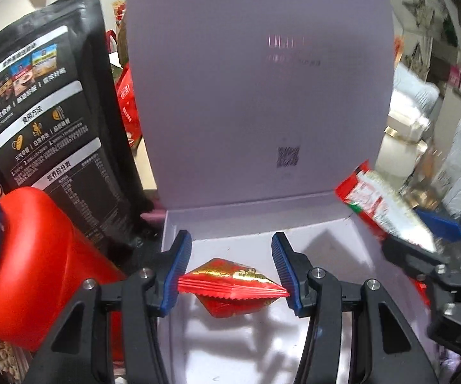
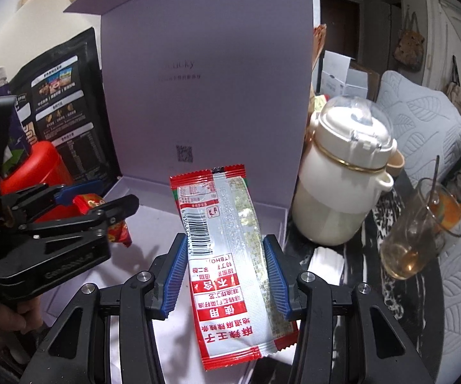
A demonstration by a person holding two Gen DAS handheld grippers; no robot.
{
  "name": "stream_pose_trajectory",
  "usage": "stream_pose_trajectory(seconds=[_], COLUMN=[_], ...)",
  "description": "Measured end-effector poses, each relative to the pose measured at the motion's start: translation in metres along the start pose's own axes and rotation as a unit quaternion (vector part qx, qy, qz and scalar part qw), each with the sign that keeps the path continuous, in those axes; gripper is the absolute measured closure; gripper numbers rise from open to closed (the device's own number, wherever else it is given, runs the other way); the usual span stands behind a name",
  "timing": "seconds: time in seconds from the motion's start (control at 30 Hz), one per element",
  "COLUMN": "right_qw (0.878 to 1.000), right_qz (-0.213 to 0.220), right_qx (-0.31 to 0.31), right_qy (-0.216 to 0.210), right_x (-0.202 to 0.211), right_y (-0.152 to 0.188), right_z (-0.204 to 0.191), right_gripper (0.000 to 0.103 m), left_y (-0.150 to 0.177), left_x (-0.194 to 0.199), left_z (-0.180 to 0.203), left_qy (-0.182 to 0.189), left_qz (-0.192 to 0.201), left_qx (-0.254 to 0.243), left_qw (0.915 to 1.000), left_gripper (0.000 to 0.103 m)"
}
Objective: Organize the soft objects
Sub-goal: 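Carry the candy packet and sachet with both tools over the lavender gift box, then open both tools to drop the candy packet and sachet into the box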
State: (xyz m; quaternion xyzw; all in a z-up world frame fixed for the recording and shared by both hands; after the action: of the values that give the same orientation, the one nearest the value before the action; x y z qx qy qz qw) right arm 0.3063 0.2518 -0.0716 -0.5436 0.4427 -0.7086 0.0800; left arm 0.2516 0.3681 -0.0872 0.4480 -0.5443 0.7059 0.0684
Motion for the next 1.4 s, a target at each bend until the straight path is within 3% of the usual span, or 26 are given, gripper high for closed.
stream_pose_trajectory(seconds=[0.2,0.43,0.73,0.83,0.9,0.93,1.0,1.07,1.13,1.4], right_qw=[1.0,1.0,0.999,0.999,0.999,0.999,0.999,0.999,0.999,0.999], right_qz=[-0.007,-0.013,-0.02,-0.019,-0.016,-0.013,-0.009,-0.007,-0.008,-0.002], right_qx=[0.003,-0.001,-0.024,-0.031,-0.033,-0.034,-0.031,-0.03,-0.033,-0.039], right_qy=[-0.001,-0.005,-0.007,-0.004,0.0,0.0,0.003,0.007,0.008,0.02], right_x=[-0.004,-0.008,-0.01,-0.008,-0.006,-0.004,-0.001,0.002,0.004,0.017], right_y=[0.004,0.003,0.005,0.005,0.004,0.003,0.001,0.0,0.0,-0.003], right_z=[-0.003,-0.002,0.006,0.01,0.011,0.012,0.012,0.013,0.014,0.024], right_gripper=[0.056,0.056,0.053,0.048,0.033,0.031,0.031,0.031,0.031,0.031], left_y=[0.013,0.009,-0.001,-0.001,-0.002,-0.002,-0.001,0.0,0.001,-0.009], left_x=[-0.02,-0.022,-0.003,0.001,0.003,0.005,0.005,0.004,0.004,0.021], left_z=[-0.001,-0.007,-0.013,-0.015,-0.015,-0.015,-0.013,-0.01,-0.004,0.002], left_qy=[-0.008,-0.006,-0.014,-0.025,-0.023,-0.018,-0.015,-0.012,-0.001,0.003], left_qz=[-0.039,-0.046,-0.023,-0.023,-0.02,-0.021,-0.026,-0.03,-0.03,-0.009], left_qx=[0.004,0.016,0.029,0.021,0.022,0.024,0.023,0.022,0.02,0.026], left_qw=[0.9992,0.9988,0.9992,0.9992,0.9993,0.9993,0.9993,0.9992,0.9994,0.9996], left_gripper=[0.051,0.051,0.051,0.051,0.051,0.051,0.048,0.027,0.02,0.02])
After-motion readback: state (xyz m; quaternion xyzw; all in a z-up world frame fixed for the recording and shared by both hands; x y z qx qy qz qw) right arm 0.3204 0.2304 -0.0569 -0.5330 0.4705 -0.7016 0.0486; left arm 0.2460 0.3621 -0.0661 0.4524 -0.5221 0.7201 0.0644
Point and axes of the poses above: each gripper's, at about its wrist camera, not at the fingertips, and x roughly against the way its jaws point, z to its right, y to its underside, the point moved 8 cm from there along -x, roughly the way its jaws point, and after that the axes turned 5 degrees about x, right-handed, at the moved point
